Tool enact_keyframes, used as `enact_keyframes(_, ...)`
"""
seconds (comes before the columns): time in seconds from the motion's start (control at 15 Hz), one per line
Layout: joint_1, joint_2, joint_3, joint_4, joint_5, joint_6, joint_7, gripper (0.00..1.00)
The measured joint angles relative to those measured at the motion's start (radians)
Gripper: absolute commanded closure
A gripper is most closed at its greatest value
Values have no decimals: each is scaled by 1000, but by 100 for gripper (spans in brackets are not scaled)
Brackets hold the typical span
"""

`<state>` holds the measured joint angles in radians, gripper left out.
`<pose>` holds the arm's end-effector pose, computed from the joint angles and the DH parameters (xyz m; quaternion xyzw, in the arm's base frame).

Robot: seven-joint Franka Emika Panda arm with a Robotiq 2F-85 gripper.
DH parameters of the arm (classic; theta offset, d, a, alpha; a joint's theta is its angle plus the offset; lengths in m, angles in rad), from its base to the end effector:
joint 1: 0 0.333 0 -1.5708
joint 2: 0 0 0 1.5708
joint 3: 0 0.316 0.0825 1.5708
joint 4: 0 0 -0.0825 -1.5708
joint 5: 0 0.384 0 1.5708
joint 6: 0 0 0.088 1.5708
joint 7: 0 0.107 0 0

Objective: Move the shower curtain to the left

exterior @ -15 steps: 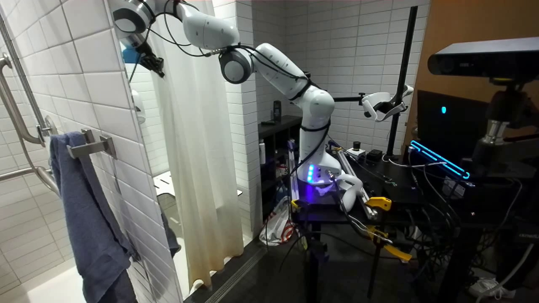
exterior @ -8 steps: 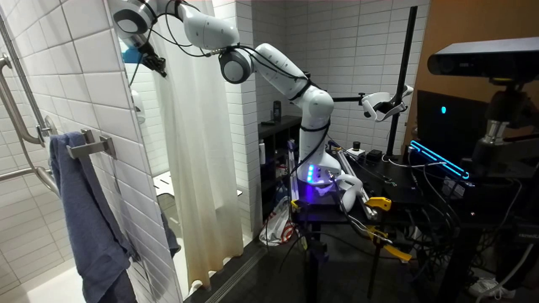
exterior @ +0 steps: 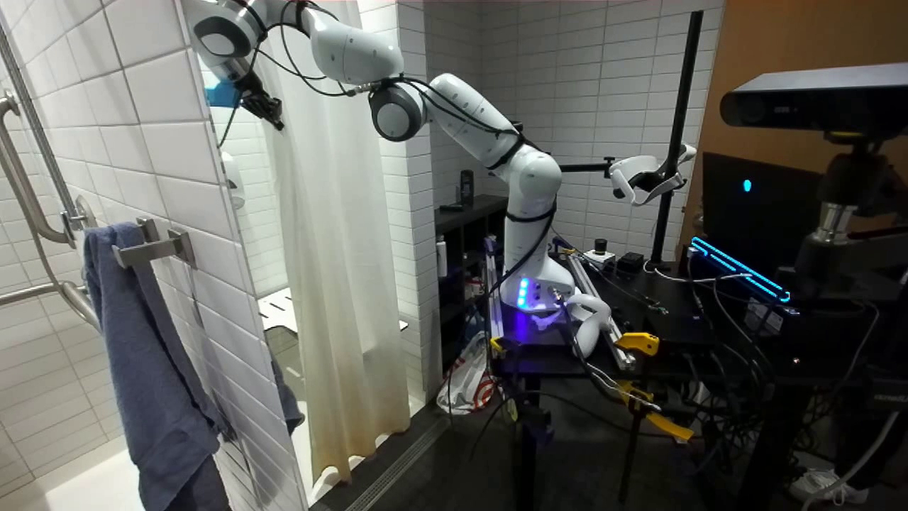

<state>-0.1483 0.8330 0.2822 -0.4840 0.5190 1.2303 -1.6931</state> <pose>0.7084 0.0443 0.5856 -0.5427 -0.7662 -0.2358 0.2507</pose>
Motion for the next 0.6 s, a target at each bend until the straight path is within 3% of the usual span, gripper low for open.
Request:
enact_keyframes(0.27,8,41,5,91,-5,-101,-7,100)
enact_keyframes(0.6,7,43,7,98,-4,-130,-53,100)
